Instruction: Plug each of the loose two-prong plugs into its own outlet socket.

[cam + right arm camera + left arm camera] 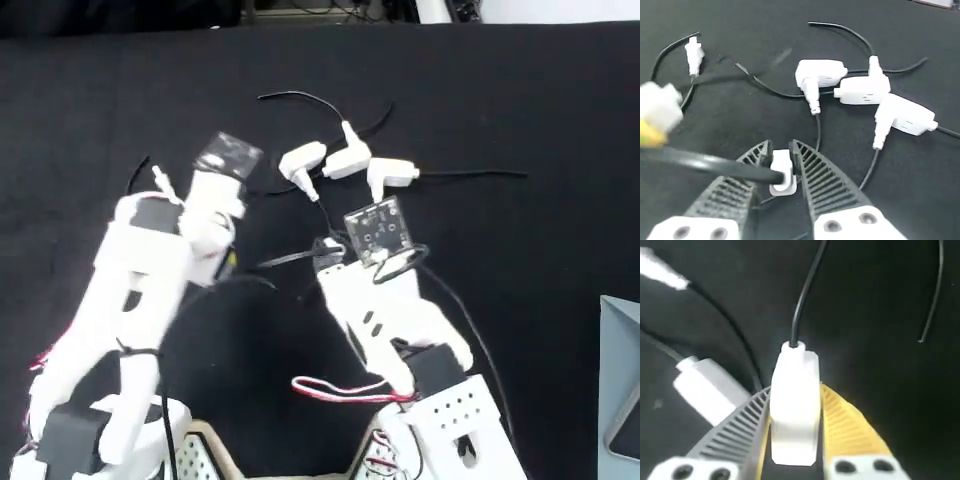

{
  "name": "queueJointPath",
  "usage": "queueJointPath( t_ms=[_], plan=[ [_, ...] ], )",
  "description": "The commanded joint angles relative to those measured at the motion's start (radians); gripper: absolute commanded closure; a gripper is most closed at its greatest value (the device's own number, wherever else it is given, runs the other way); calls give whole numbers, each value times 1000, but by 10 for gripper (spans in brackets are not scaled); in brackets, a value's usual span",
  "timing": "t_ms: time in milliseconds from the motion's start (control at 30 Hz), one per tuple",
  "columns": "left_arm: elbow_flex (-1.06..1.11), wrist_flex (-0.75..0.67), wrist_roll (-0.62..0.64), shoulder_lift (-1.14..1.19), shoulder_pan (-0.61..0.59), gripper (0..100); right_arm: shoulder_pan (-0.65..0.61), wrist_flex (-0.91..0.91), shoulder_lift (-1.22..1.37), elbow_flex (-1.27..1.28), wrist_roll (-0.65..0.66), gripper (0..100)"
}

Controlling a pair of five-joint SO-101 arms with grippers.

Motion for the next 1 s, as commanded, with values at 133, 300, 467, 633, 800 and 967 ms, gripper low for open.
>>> queueJointPath(
  t_ms=[133, 300, 467, 633, 800, 967],
  plan=[
    [219, -209, 114, -6, 88, 709, 29, 5, -15, -51, 5, 987],
    [217, -206, 29, -18, -12, 709, 28, 5, -13, -50, 5, 987],
    [188, -207, -31, -6, -125, 709, 28, 5, -12, -50, 5, 987],
    [168, -195, -48, -18, -148, 709, 28, 5, -8, -50, 5, 987],
    [96, -69, -9, -20, -36, 716, 28, 5, -8, -50, 5, 987],
    [71, -29, 78, -8, 151, 759, 28, 5, -8, -51, 6, 987]
  ],
)
